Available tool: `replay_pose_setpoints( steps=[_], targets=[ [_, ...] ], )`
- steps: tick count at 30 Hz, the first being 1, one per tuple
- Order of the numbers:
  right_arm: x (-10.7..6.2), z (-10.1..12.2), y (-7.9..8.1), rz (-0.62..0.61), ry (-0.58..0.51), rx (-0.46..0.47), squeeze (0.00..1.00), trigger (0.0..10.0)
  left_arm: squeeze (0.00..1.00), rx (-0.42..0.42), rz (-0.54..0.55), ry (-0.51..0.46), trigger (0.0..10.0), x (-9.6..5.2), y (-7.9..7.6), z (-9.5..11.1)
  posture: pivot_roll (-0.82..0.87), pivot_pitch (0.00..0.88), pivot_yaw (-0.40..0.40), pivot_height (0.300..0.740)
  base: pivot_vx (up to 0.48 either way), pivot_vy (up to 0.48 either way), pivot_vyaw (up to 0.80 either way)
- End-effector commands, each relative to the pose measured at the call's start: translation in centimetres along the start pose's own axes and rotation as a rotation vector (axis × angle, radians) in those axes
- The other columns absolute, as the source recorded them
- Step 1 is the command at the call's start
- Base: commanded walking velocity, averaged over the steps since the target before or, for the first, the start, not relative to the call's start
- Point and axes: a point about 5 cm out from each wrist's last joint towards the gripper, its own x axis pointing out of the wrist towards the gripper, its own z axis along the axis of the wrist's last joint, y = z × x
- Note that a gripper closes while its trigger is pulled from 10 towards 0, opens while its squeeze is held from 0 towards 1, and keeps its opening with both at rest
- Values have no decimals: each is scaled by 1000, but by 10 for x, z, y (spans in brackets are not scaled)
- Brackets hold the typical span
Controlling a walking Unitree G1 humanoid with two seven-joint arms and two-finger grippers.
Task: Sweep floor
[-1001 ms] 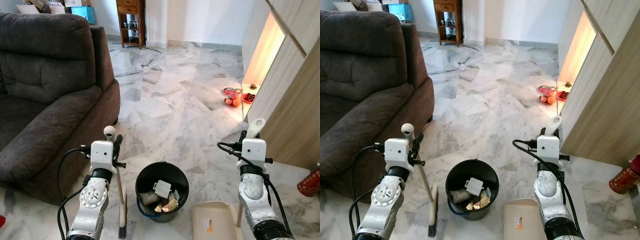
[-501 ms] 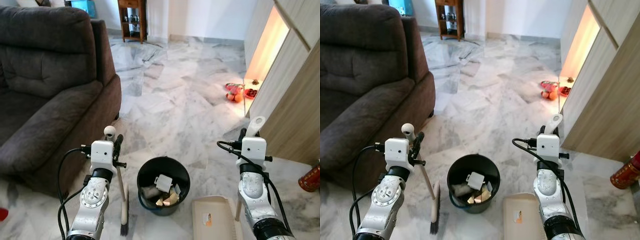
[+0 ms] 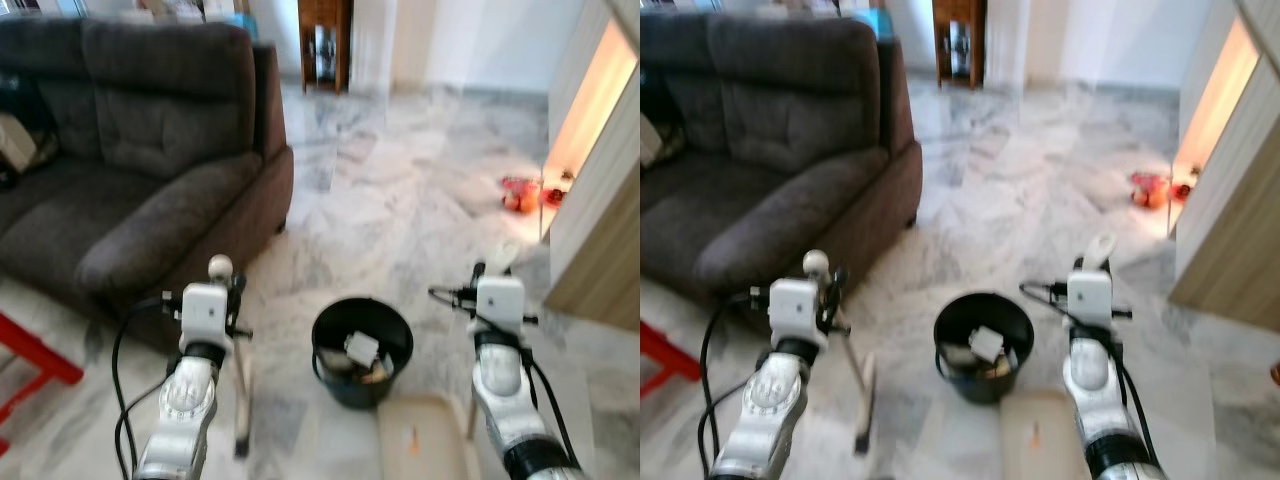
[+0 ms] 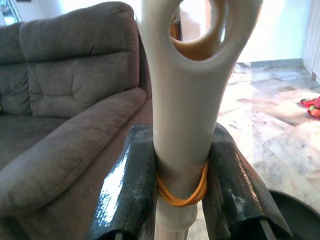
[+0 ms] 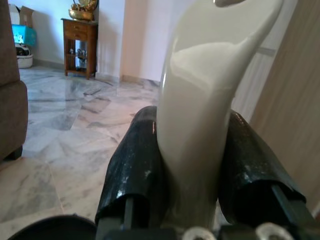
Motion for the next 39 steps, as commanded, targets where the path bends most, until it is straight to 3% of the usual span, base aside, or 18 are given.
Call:
replay_pose_setpoints(
  steps=[1,18,39],
  targets=[
    [4,7,-2,-4,-37,-1,0,10000,0,6,-2,-37,10000,3,1,7,130,0,18,740,-289,0,0],
    [5,9,4,11,-39,38,0,10000,0,13,6,-27,10000,4,2,6,137,0,15,740,-112,0,0],
    [5,8,9,32,-26,49,0,10000,0,18,-3,-12,10000,6,-1,4,136,0,12,740,0,0,-800]
  ],
)
